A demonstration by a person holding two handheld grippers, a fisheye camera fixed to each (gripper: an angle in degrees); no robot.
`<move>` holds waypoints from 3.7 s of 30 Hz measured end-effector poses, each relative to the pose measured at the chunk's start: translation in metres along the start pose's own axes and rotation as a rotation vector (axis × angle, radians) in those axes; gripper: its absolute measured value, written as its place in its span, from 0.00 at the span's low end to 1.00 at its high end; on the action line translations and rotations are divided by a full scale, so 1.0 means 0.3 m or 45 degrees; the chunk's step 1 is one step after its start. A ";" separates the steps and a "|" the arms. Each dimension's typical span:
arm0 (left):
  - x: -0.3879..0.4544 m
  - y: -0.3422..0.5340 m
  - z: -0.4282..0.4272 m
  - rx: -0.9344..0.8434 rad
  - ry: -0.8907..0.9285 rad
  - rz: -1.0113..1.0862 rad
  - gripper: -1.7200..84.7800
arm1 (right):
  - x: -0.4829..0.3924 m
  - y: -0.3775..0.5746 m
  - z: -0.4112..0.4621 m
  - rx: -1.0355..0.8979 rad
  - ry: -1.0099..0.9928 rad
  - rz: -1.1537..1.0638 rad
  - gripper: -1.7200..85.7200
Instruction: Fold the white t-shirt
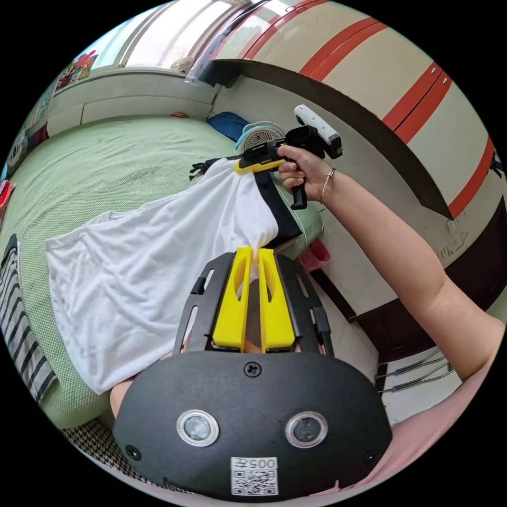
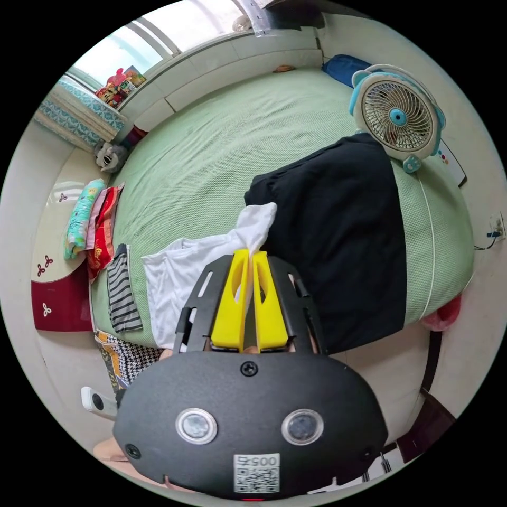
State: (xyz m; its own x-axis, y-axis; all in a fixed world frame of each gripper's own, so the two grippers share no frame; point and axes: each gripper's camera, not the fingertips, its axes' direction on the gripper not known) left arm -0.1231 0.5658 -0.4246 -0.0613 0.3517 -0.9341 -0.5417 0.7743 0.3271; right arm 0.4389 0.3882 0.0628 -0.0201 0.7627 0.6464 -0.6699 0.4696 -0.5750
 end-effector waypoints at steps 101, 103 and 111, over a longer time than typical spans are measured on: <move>-0.851 0.756 -0.476 -0.089 -0.394 -0.574 0.02 | -1.747 0.360 0.811 0.216 0.189 -0.526 0.01; -0.871 0.758 -0.473 -0.098 -0.417 -0.597 0.02 | -1.769 0.344 0.850 0.172 0.177 -0.556 0.03; -0.968 0.843 -0.447 -0.147 -0.436 -0.761 0.02 | -1.650 0.388 0.885 0.026 -0.074 -0.516 0.08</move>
State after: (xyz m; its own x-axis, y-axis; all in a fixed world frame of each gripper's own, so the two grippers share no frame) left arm -0.3548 0.5889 -0.0897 0.5324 0.0432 -0.8454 -0.4868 0.8327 -0.2640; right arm 0.1739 -0.0527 -0.1909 0.2073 0.4910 0.8461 -0.6467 0.7178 -0.2581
